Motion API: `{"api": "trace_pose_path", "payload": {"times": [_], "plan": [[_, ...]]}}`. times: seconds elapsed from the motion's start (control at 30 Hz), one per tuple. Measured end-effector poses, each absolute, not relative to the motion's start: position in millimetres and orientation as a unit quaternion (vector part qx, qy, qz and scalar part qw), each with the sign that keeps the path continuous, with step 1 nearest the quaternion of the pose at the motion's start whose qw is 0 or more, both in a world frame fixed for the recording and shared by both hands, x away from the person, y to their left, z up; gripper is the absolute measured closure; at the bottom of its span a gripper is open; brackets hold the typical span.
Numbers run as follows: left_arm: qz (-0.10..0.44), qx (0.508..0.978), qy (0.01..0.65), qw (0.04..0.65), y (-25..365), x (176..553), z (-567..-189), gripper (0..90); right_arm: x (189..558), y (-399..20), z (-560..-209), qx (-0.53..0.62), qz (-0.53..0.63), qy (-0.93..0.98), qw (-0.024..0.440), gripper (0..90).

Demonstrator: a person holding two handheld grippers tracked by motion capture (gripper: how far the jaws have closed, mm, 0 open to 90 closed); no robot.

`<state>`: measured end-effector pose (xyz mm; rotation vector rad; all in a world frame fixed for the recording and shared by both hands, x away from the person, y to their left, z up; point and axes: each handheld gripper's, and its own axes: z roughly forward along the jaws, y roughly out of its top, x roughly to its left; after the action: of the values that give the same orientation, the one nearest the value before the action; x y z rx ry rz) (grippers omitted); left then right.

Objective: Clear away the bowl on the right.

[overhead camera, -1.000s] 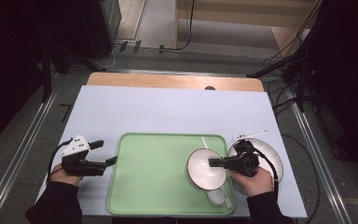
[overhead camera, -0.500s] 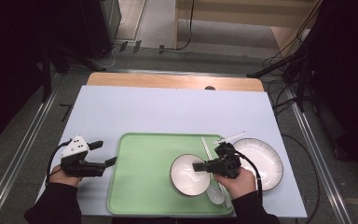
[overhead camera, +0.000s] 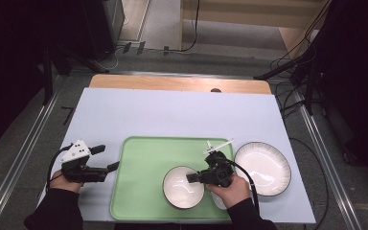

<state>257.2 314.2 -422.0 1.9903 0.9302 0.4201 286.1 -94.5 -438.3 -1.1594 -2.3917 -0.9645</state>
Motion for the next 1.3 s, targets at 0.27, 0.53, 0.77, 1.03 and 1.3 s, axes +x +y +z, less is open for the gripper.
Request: {"api": "trace_pose_path", "payload": {"times": [0.27,0.53,0.77,1.03,1.3], "plan": [[0.169,0.8,0.375,0.437,314.7,257.7,-422.3,18.0,284.4,-92.2,-444.0,-0.399,-0.314,-0.849,0.148,82.7],[0.167,0.8,0.374,0.438,314.8,257.8,-422.0,18.0,281.6,-96.5,-447.7,-0.404,-0.291,-0.856,0.141,82.5],[0.167,0.799,0.375,0.439,315.0,258.0,-422.4,18.1,278.9,-102.8,-445.7,-0.399,-0.285,-0.862,0.127,82.3],[0.167,0.8,0.375,0.438,314.7,258.0,-422.3,18.0,278.3,-106.5,-447.2,-0.393,-0.304,-0.856,0.14,78.0],[0.167,0.8,0.375,0.438,314.9,258.2,-422.5,18.0,279.7,-113.2,-441.5,-0.388,-0.337,-0.847,0.137,61.4]]}}
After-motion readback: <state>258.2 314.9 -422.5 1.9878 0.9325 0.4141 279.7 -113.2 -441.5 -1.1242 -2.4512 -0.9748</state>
